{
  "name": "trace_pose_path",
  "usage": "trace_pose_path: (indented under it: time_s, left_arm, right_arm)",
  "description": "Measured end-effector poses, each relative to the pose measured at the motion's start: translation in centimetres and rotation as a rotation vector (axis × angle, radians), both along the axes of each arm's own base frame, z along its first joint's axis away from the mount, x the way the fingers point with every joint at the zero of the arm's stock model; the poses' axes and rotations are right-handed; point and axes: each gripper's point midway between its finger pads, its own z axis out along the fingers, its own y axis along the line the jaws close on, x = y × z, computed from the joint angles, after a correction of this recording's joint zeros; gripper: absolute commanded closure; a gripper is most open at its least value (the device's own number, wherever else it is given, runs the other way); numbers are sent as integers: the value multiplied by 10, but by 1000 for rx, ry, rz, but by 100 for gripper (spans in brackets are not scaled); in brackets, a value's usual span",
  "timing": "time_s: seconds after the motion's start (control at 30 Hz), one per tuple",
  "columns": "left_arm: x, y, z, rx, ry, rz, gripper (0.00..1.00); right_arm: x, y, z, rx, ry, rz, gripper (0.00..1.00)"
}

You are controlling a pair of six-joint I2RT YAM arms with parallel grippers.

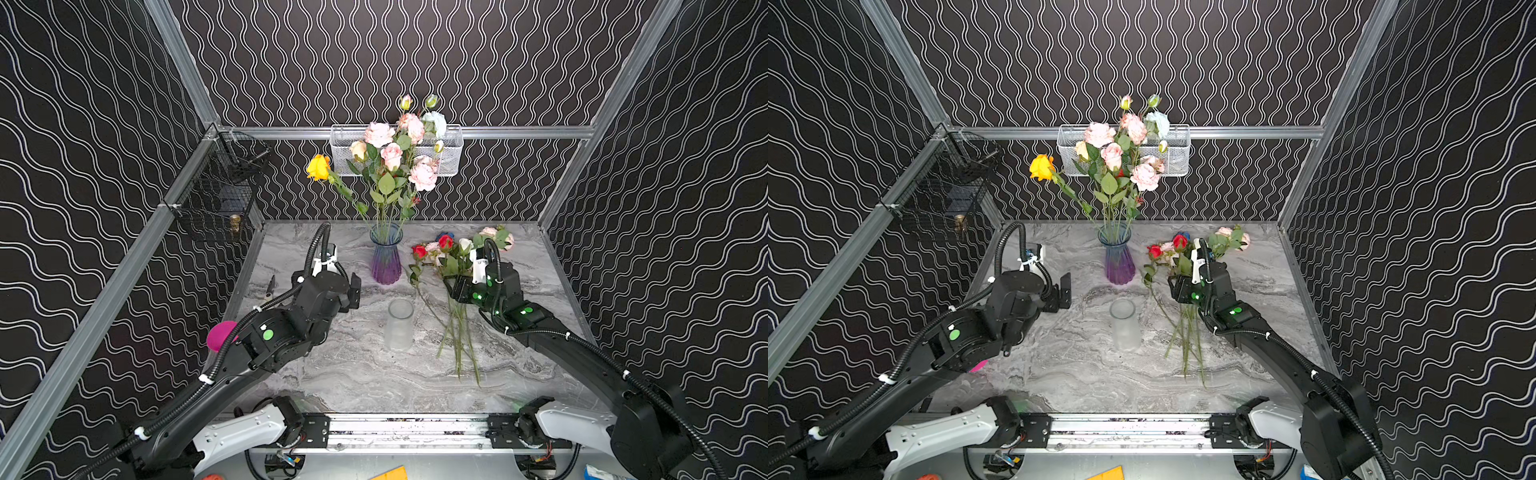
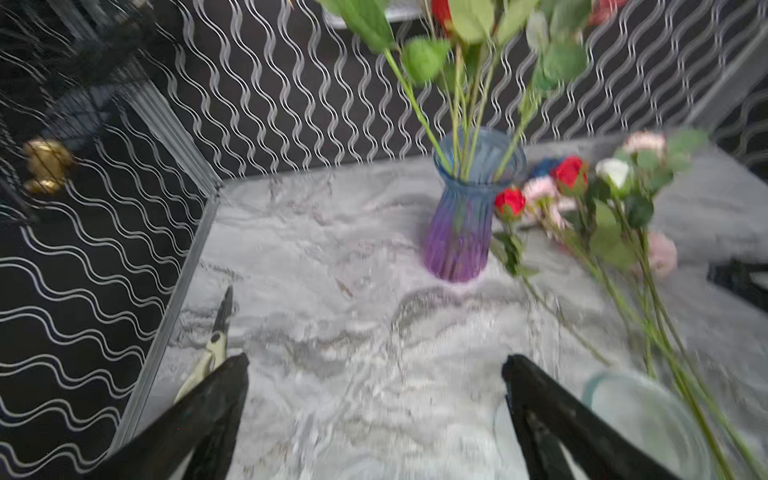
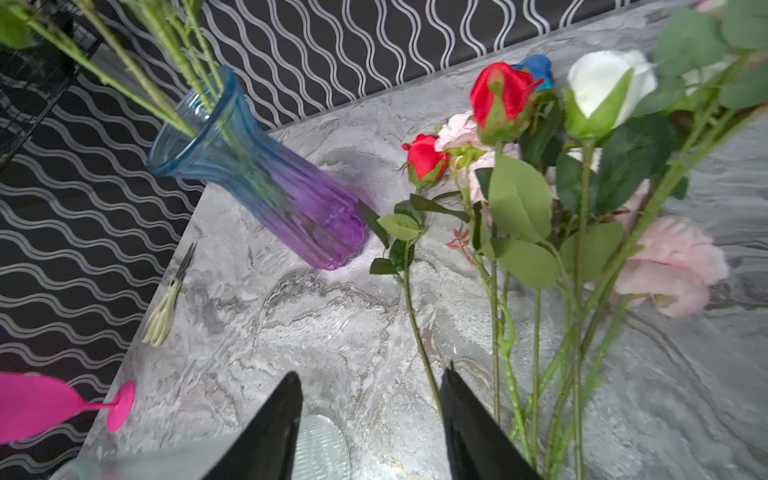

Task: Arrange the flowers into the vase
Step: 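Withdraw the left gripper from the cup while the right gripper grasps a red rose stem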

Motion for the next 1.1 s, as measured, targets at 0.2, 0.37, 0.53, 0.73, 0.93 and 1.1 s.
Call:
trace_pose_path:
  time_s: [0.2,0.37,0.53,0.73,0.93,1.1]
  left_arm:
    - [-17,38,-12,-114,-75,75,2]
    - [-29,46,-55,-191,-10,68,2]
    - [-33,41,-78,-236,76,52,2]
    - [-41,29,-108,-281,188,17,2]
    - [-56,26,-144,-332,270,-10,2]
    - [-61,25,-160,-358,300,-10,2]
  right_arm:
    - [23,-2,-31,-84,61,-49,46]
    - [58,-5,-70,-219,161,-99,56]
    - [67,-7,-113,-312,258,-107,71]
    - [67,-23,-130,-325,319,-148,72]
    - [53,-37,-119,-304,297,-189,65]
    - [44,-65,-119,-263,322,-260,65]
